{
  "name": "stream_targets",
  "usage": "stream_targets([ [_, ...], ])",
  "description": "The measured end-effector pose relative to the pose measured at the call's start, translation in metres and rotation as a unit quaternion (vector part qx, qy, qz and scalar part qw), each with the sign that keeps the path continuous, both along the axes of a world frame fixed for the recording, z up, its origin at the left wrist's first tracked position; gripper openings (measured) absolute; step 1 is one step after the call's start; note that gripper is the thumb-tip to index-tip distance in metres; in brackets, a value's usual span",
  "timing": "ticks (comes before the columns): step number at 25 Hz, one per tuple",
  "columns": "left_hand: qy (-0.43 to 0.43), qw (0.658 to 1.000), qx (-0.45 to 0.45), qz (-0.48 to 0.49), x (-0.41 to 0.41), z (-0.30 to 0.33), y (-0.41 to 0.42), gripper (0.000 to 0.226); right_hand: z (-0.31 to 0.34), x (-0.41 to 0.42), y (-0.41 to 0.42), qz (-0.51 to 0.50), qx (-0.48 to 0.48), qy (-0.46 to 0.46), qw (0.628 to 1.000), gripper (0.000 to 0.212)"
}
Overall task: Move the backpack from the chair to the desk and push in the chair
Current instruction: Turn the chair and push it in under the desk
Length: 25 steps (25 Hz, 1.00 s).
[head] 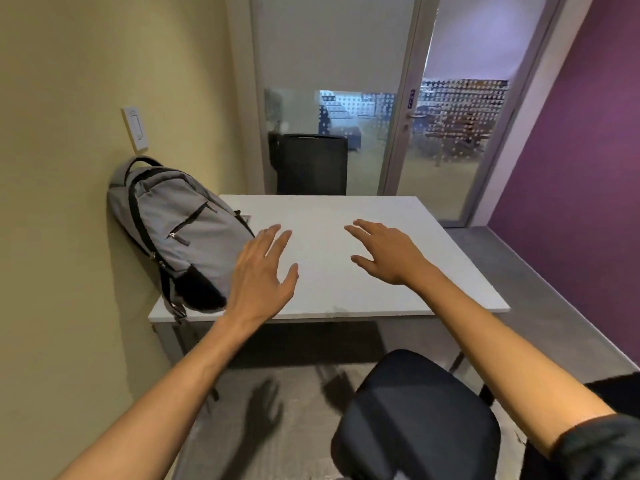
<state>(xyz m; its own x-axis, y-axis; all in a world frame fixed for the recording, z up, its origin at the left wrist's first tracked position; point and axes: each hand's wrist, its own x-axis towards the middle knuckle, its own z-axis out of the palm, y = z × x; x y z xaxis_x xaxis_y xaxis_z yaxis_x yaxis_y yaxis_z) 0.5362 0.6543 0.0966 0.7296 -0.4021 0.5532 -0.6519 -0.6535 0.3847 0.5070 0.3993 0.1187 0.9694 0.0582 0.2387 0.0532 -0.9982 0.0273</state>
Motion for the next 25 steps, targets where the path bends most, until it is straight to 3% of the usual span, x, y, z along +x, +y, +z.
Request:
stream_targets([
  [9,0.19,0.973,-0.06,-0.113,-0.101,-0.049,-0.167,0.027,-0.021,-0.182,-0.145,-0.15,0.097,0.038,0.983,0.041],
  [18,0.25,0.937,-0.043,-0.239,-0.245,-0.067,-0.367,0.016,-0.053,-0.369,-0.316,-0.306,0.077,0.068,0.947,0.041],
  [22,0.28,0.921,-0.03,-0.27,-0.305,-0.085,-0.425,0.015,-0.085,-0.426,-0.371,-0.415,0.03,0.095,0.905,0.043],
  [25,0.293,0.904,0.007,-0.31,-0.339,-0.102,-0.454,0.019,-0.113,-0.45,-0.4,-0.488,0.041,0.166,0.856,0.04],
])
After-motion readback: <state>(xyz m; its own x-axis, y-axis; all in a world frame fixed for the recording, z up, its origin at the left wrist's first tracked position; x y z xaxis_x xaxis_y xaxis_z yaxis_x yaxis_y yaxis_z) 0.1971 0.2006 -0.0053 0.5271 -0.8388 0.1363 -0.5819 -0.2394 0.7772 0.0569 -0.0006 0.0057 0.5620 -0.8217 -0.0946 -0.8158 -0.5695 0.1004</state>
